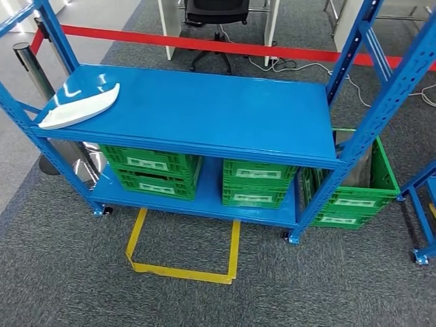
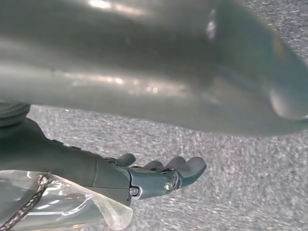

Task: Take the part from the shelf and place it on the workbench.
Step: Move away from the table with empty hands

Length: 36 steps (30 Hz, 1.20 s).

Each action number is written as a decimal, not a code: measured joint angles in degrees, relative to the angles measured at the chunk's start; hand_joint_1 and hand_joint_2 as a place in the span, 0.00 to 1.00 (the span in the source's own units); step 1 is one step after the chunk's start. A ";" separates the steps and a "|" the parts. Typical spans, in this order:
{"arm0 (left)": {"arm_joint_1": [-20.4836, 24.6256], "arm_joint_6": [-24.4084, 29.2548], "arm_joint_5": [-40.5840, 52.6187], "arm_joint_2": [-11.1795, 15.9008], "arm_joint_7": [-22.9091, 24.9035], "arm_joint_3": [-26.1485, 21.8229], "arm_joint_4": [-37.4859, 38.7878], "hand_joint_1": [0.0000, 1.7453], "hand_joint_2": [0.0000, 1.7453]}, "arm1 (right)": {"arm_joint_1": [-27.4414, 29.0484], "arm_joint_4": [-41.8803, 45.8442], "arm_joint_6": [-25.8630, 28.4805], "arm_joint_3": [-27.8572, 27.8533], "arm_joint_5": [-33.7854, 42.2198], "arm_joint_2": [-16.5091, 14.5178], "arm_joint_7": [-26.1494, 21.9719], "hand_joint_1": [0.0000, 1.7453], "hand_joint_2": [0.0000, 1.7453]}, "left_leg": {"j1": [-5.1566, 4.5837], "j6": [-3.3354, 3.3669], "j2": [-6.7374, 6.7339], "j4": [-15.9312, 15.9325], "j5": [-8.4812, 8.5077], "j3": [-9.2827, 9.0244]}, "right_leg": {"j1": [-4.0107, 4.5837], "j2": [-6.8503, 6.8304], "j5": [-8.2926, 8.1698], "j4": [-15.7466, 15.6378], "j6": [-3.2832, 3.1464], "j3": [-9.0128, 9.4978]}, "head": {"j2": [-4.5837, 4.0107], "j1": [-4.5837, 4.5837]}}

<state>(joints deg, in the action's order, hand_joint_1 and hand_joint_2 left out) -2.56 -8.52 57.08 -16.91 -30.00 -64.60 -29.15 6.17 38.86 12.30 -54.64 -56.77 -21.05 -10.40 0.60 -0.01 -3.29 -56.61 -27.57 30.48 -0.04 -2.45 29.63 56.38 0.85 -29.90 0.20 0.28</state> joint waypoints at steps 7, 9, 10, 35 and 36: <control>0.37 -0.20 0.45 0.08 0.09 -0.78 0.27 0.00 0.00 | -0.38 -0.58 -0.20 -0.83 -1.25 -0.02 -0.59 0.00 0.00 | 0.27 -1.74 2.45 -11.59 -6.92 4.40 | -0.31 2.28 -1.14 -0.82 -2.10 0.59 | 0.00 -0.31; 0.38 -0.38 0.41 0.08 0.15 -1.03 0.37 0.00 0.00 | -0.42 -0.79 -0.25 -1.01 -1.34 -0.02 -0.62 0.00 0.00 | 0.28 -1.79 2.72 -16.40 -7.74 6.63 | -0.19 3.17 -1.14 -0.74 -2.14 0.63 | 0.00 -0.31; 0.38 -0.48 0.40 0.08 0.17 -1.11 0.41 0.00 0.00 | -0.44 -0.88 -0.31 -1.08 -1.38 -0.02 -0.62 0.00 0.00 | 0.28 -1.72 2.75 -15.46 -6.41 6.32 | -0.15 3.67 -1.12 -0.69 -2.12 0.70 | 0.00 -0.31; 0.83 3.79 0.38 0.04 -2.00 -1.46 0.70 0.00 0.00 | -1.13 -1.94 -3.25 -2.02 -5.81 -0.02 -11.57 0.00 0.00 | -0.25 0.15 5.39 -0.15 0.50 0.84 | -0.59 6.15 -1.35 -0.54 -0.05 -0.81 | 0.00 -0.22; 0.84 4.08 0.38 0.04 -2.10 -1.45 0.71 0.00 0.00 | -1.18 -2.00 -2.94 -2.09 -5.96 -0.02 -12.01 0.00 0.00 | -0.23 0.15 5.39 -0.15 0.50 0.84 | -0.57 6.15 -1.35 -0.49 -0.06 -0.81 | 0.00 -0.22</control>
<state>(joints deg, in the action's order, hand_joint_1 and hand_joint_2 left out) -1.73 -4.44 57.46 -16.87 -32.10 -66.05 -28.44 4.99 36.85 9.36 -56.72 -62.73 -21.07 -22.41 0.37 0.15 2.09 -56.76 -27.06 31.32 -0.62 3.70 28.29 55.90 0.79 -30.71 0.20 0.05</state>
